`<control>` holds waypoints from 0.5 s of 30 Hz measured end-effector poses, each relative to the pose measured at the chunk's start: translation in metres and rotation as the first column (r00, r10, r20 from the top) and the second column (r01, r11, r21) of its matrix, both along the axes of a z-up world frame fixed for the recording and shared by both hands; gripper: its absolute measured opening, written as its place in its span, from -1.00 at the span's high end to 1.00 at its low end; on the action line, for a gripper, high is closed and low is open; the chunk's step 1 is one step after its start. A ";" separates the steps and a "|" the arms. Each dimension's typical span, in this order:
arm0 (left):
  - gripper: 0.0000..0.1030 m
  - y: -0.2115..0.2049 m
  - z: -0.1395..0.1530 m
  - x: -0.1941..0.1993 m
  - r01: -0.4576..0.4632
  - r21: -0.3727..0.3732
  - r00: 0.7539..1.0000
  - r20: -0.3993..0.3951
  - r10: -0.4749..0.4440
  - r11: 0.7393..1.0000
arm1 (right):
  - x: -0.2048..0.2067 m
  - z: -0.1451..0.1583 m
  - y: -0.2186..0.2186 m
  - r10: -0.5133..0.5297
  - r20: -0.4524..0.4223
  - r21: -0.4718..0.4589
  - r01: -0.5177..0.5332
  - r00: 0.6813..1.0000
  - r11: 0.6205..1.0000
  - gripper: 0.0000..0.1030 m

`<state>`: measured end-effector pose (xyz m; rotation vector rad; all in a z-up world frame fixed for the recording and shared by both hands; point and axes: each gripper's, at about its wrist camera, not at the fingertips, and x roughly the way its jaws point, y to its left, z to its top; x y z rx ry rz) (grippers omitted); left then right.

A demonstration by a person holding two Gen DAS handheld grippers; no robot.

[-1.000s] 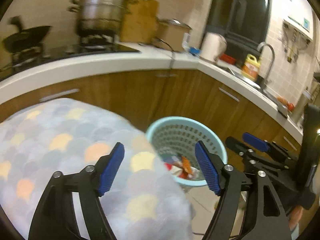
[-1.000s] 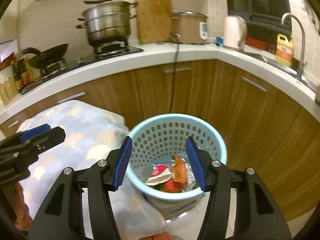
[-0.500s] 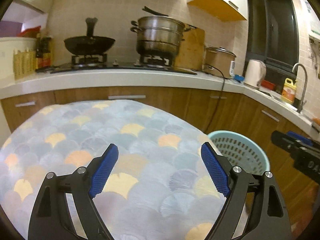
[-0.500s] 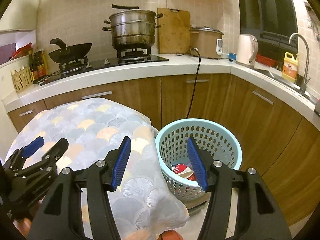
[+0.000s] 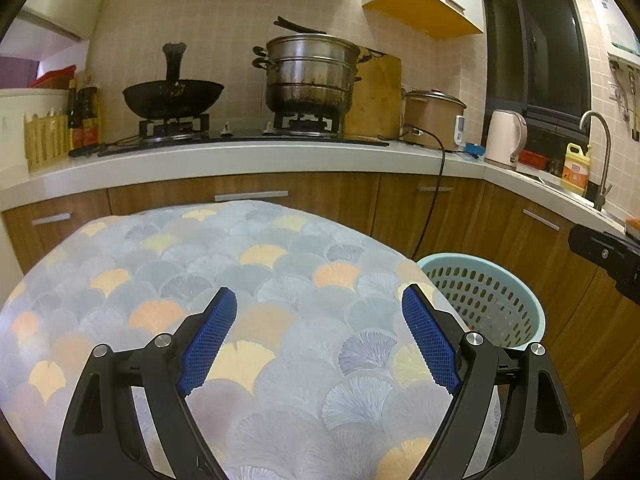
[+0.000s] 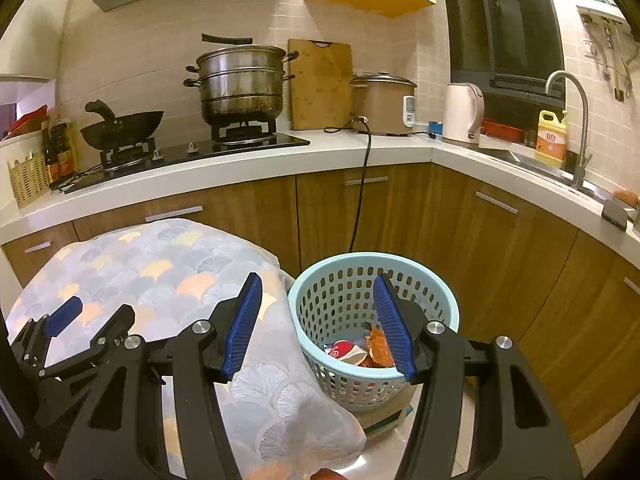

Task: Collect trash

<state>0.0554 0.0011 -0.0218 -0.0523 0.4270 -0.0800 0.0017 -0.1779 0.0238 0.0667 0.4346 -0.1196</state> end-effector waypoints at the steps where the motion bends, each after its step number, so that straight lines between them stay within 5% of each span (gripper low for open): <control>1: -0.61 0.001 0.000 0.000 -0.004 -0.003 1.000 -0.002 0.004 1.000 | 0.000 -0.001 -0.001 -0.007 0.000 0.000 0.007 1.000 1.000 -0.06; 15: -0.68 -0.006 0.000 -0.002 -0.034 0.039 0.999 0.000 0.034 0.999 | 0.001 -0.004 -0.007 -0.025 -0.013 0.018 0.025 1.000 1.000 -0.15</control>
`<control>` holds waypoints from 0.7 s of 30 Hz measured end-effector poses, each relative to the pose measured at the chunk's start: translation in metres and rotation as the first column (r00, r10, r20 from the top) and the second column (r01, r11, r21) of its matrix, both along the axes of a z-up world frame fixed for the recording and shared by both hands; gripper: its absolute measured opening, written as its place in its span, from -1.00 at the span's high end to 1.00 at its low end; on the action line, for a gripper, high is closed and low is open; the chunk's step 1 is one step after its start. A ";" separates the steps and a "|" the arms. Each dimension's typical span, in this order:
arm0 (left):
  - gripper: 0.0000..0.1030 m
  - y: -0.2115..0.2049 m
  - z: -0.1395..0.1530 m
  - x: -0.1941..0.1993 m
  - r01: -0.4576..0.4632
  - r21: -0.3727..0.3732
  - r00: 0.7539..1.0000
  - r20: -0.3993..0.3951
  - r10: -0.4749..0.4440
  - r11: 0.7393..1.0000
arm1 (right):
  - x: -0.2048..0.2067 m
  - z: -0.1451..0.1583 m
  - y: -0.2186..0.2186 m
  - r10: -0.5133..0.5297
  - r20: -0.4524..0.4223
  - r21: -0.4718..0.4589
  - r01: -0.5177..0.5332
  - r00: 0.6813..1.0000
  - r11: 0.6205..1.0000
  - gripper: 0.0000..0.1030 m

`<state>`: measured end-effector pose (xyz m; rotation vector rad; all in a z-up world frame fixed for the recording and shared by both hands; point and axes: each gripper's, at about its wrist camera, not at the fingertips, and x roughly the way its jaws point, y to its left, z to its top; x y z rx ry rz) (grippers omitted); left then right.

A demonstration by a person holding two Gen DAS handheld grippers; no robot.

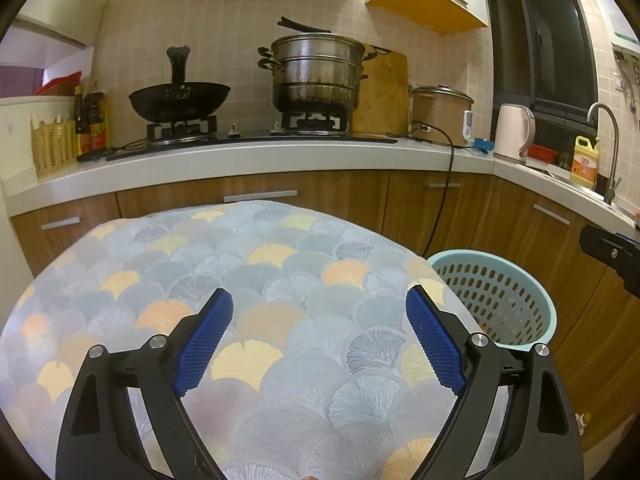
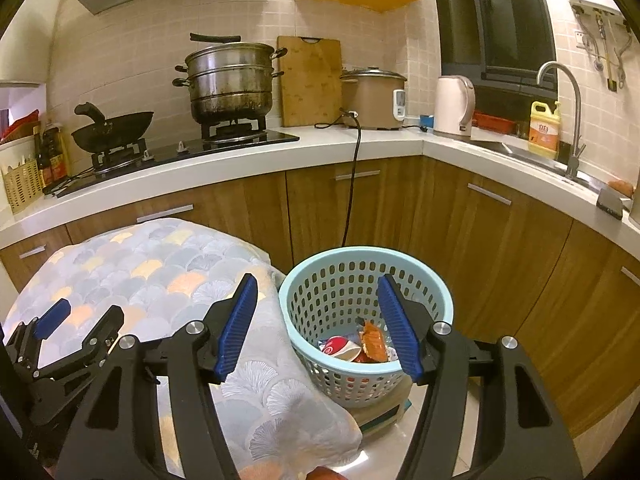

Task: Collect trash

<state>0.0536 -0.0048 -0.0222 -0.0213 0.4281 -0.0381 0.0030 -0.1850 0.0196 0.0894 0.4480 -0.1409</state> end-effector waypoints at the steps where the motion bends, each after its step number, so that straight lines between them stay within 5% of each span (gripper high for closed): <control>1: -0.69 0.001 0.000 0.000 0.000 -0.003 1.000 -0.002 0.000 1.000 | 0.000 0.000 0.000 -0.001 0.001 0.001 0.001 1.000 1.000 -0.15; 21: -0.76 0.002 0.000 0.002 -0.002 -0.011 1.000 -0.013 0.002 1.000 | 0.001 -0.001 0.002 -0.011 0.001 -0.005 0.011 1.000 1.000 -0.18</control>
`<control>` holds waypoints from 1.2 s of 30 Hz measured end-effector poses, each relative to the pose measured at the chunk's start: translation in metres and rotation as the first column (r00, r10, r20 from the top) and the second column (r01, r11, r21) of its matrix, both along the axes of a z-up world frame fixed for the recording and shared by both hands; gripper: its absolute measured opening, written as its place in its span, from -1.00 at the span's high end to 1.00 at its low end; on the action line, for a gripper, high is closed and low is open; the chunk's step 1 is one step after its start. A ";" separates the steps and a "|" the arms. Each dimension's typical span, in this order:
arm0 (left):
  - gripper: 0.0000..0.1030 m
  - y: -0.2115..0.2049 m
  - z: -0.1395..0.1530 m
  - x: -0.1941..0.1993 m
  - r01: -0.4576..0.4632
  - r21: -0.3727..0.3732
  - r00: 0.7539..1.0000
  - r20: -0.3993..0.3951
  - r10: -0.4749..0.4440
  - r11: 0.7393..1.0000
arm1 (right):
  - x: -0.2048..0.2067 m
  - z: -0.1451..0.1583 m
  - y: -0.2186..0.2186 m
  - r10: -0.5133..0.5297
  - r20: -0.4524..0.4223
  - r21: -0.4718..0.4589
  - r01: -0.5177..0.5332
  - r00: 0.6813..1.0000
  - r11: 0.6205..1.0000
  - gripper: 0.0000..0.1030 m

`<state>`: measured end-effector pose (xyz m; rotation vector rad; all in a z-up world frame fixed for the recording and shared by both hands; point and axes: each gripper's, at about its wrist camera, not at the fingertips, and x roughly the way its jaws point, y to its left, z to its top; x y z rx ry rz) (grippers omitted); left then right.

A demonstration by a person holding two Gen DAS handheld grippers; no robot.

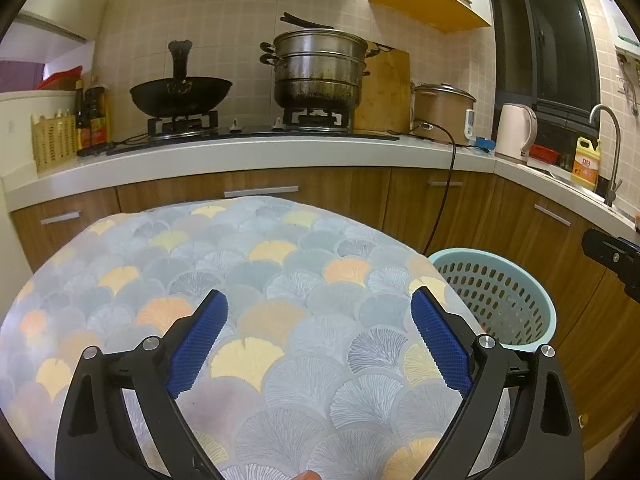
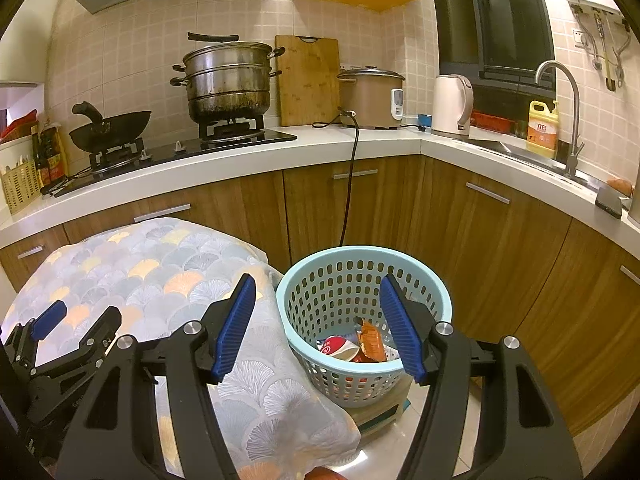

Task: Collect trash

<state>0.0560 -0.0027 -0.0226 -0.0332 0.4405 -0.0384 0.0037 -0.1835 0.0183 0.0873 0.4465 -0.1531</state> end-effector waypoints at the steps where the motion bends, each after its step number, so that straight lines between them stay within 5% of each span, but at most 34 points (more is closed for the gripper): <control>1: -0.76 0.000 0.000 0.000 0.000 0.000 1.000 0.000 0.000 1.000 | 0.000 0.000 0.000 0.000 0.001 -0.001 0.000 1.000 1.000 -0.18; 36: -0.79 0.005 -0.005 0.003 -0.010 -0.013 1.000 -0.027 0.010 1.000 | -0.004 0.002 0.003 0.006 0.006 -0.001 -0.006 1.000 1.000 -0.21</control>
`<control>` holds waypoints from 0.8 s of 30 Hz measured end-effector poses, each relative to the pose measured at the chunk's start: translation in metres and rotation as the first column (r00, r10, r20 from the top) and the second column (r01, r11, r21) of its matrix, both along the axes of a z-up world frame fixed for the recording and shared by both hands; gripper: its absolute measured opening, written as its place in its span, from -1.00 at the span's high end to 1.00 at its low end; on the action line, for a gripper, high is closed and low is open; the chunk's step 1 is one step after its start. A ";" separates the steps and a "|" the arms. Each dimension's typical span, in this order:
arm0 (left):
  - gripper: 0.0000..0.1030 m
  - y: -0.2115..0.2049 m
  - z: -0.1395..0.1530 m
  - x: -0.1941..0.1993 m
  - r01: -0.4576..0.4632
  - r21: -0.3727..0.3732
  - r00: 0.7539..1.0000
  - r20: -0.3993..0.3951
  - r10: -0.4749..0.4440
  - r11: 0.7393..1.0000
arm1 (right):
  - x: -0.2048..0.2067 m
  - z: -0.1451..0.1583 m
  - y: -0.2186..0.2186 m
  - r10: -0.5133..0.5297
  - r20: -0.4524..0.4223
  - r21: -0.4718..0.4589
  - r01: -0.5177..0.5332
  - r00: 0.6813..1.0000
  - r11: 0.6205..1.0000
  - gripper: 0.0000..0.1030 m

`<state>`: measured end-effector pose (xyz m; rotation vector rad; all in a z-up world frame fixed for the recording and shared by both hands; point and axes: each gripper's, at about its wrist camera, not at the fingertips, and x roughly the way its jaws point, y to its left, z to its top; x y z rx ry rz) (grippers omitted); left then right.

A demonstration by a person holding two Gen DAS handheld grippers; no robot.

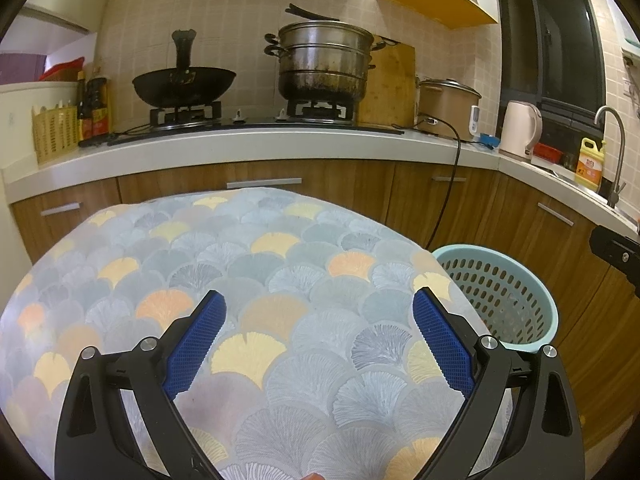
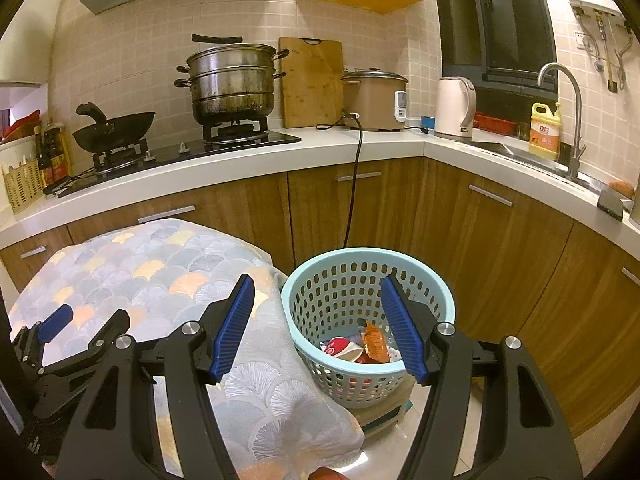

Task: Collect trash

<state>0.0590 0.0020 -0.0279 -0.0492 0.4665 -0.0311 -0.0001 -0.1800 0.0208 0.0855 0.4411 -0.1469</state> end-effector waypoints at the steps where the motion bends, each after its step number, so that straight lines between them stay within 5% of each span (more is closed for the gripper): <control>1: -0.79 0.000 0.000 0.000 0.001 0.000 1.000 0.000 -0.001 1.000 | 0.000 0.000 0.000 0.001 0.000 0.001 -0.001 1.000 1.000 -0.21; 24: -0.79 0.001 0.000 0.002 -0.004 0.000 1.000 -0.017 0.004 1.000 | 0.000 0.004 0.006 0.007 0.003 -0.001 -0.007 1.000 1.000 -0.21</control>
